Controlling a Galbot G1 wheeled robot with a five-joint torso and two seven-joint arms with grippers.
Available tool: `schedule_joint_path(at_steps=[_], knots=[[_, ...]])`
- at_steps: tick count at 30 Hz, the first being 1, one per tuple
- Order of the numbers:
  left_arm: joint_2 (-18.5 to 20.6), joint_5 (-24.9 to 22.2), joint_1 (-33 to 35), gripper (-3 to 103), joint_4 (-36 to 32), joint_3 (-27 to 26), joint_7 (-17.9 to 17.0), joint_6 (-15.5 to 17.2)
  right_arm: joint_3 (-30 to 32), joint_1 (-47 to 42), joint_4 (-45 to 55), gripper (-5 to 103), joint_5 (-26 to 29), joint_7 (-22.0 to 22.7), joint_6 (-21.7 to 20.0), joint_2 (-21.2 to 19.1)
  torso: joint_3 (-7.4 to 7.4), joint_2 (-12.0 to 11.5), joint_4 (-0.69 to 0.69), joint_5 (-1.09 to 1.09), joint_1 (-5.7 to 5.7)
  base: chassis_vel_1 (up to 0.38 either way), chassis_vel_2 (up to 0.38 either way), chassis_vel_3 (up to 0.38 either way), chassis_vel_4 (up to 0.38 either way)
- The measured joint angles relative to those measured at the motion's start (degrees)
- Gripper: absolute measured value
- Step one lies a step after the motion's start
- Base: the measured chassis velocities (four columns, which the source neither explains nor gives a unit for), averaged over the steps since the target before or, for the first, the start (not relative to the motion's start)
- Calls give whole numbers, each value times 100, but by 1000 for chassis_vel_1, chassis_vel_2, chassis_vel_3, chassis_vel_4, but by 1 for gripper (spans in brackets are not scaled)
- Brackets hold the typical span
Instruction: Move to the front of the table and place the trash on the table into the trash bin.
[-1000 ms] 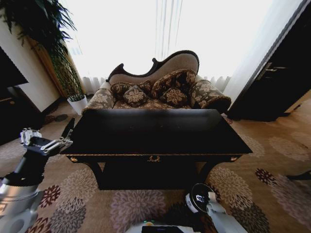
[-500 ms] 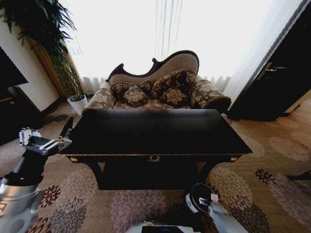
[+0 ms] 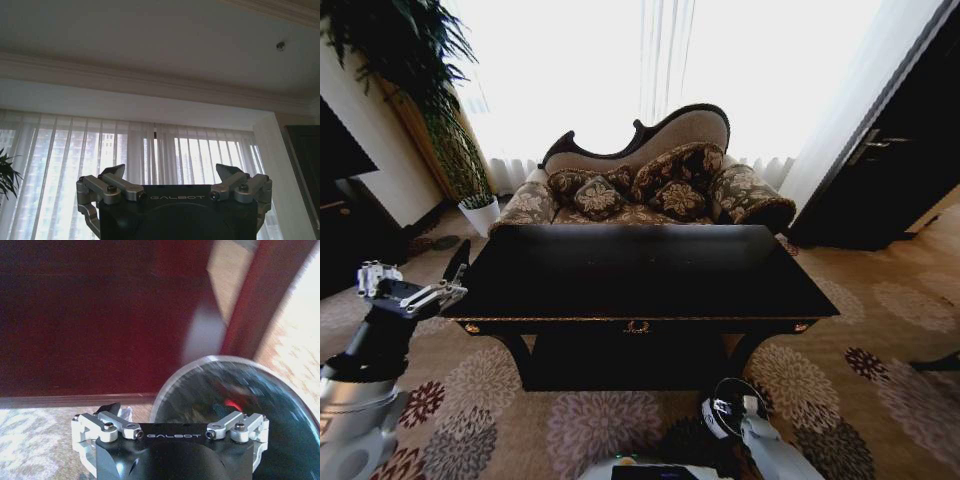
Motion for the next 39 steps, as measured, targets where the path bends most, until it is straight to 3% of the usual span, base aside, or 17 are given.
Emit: schedule_joint_path(at_steps=[3, 18, 22, 23, 24, 26, 28, 30, 32, 33, 34, 35, 37, 39], knots=[[-30, 11, -24, 100, 0, 18, 0, -1, -8, 115, -117, 100, -415, -102, 136, -19, 0, 0, 1, -1, 0, 0, 0, 0, 0], [-53, 97, -99, 100, 0, 126, 0, -5, 73, 457, -827, 100, -807, -326, 496, -228, 0, 0, 0, 0, 0, 0, 0, 0, 0], [-62, 95, -106, 100, 0, 115, 0, -5, 53, 357, -588, 100, -1433, 154, 316, -301, 0, 0, 0, 0, 0, 0, 0, 0, 0], [-67, 89, -106, 100, 0, 110, 0, -5, 22, 289, -400, 100, -1159, 362, 56, -334, 0, 0, -1, -2, 0, 0, 0, 0, 0], [-67, 89, -106, 100, 0, 110, 0, -5, 22, 289, -400, 100, -1159, 362, 56, -334, 0, 0, -1, -2, 0, 0, 0, 0, 0], [-78, 83, -106, 100, 0, 105, 0, -5, -103, 145, 95, 100, 72, 1022, -836, -360, 0, 0, -2, -1, 0, 0, 0, 0, 0], [-86, 81, -107, 100, 0, 105, 3, -8, -108, 128, 210, 100, 346, 1284, -1077, -361, 0, 0, 1, 5, 0, 0, 0, 0, 0], [-100, 83, -105, 100, 0, 120, 4, -12, 85, 249, -101, 100, -839, 1205, -248, -381, -1, 0, 2, 1, 0, 0, 0, 0, 0], [-121, 85, -105, 100, 0, 148, 3, -13, 222, 262, -312, 100, -1620, 1155, 134, -407, -1, 1, 2, -12, 0, 0, 0, 0, 0], [-127, 86, -103, 100, 0, 159, 3, -12, 222, 234, -316, 100, -1645, 1092, 201, -408, 0, 0, -2, -5, 0, 0, 0, 0, 0], [-127, 86, -103, 100, 0, 159, 3, -12, 222, 234, -316, 100, -1645, 1092, 201, -408, 0, 0, -2, -5, 0, 0, 0, 0, 0], [-137, 90, -100, 100, 0, 172, 3, -13, 175, 163, -220, 100, -1293, 1012, 151, -411, 0, 0, -3, 5, 0, 0, 0, 0, 0], [-149, 106, -78, 100, 0, 178, 6, -13, 74, 127, -50, 100, -402, 1203, -194, -432, 0, 1, 1, 1, 0, 0, 0, 0, 0], [-149, 96, -66, 100, 0, 147, 6, -14, 92, 59, 26, 100, -303, 1146, -385, -467, -1, 1, 3, -6, -1, 0, 0, 0, 0]])
